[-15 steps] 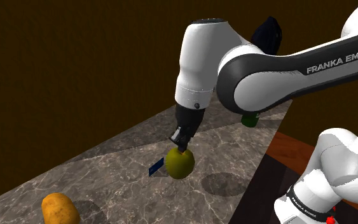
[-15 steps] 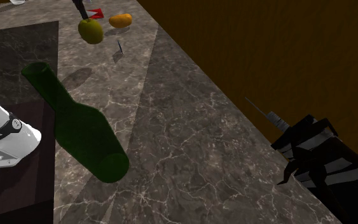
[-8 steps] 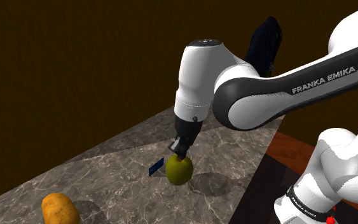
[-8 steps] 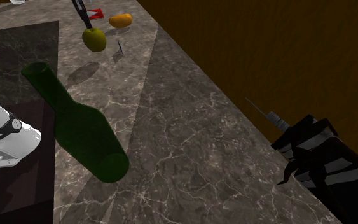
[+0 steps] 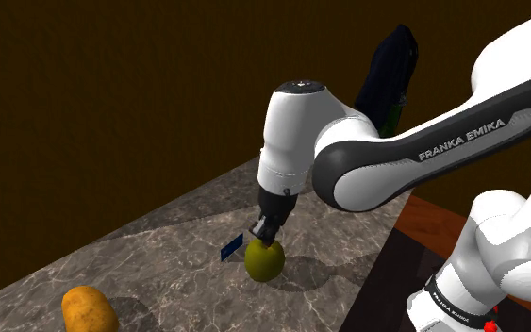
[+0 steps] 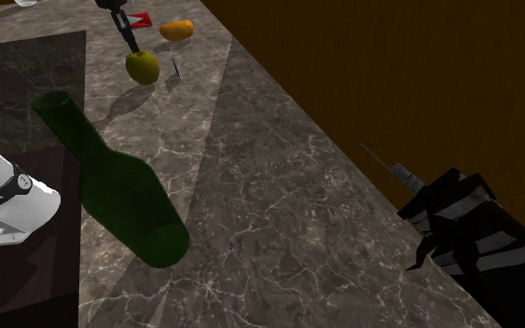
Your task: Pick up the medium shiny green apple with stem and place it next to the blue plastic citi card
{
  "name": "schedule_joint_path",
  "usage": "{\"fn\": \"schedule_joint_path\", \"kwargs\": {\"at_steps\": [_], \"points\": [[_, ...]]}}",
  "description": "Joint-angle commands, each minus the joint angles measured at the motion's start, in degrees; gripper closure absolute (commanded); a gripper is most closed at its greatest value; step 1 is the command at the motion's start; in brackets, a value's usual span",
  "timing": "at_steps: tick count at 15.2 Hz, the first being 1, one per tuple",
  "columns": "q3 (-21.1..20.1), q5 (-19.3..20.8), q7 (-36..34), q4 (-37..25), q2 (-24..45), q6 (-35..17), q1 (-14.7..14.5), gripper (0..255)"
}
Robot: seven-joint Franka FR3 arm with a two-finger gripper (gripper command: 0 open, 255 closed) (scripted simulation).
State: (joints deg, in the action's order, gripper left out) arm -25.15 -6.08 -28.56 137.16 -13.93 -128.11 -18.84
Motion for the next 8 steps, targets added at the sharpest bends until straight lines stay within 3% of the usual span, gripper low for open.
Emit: {"fn": "schedule_joint_path", "kwargs": {"at_steps": [1,4,5,8], "points": [[0.0,0.0,0.0,0.1,0.0,-0.1,0.0,255],[0.0,0.0,0.0,0.1,0.0,-0.1,0.0,255],[0.0,0.0,0.0,0.1,0.0,-0.1,0.0,0],[0.0,0.0,0.0,0.1,0.0,-0.1,0.0,0]]}}
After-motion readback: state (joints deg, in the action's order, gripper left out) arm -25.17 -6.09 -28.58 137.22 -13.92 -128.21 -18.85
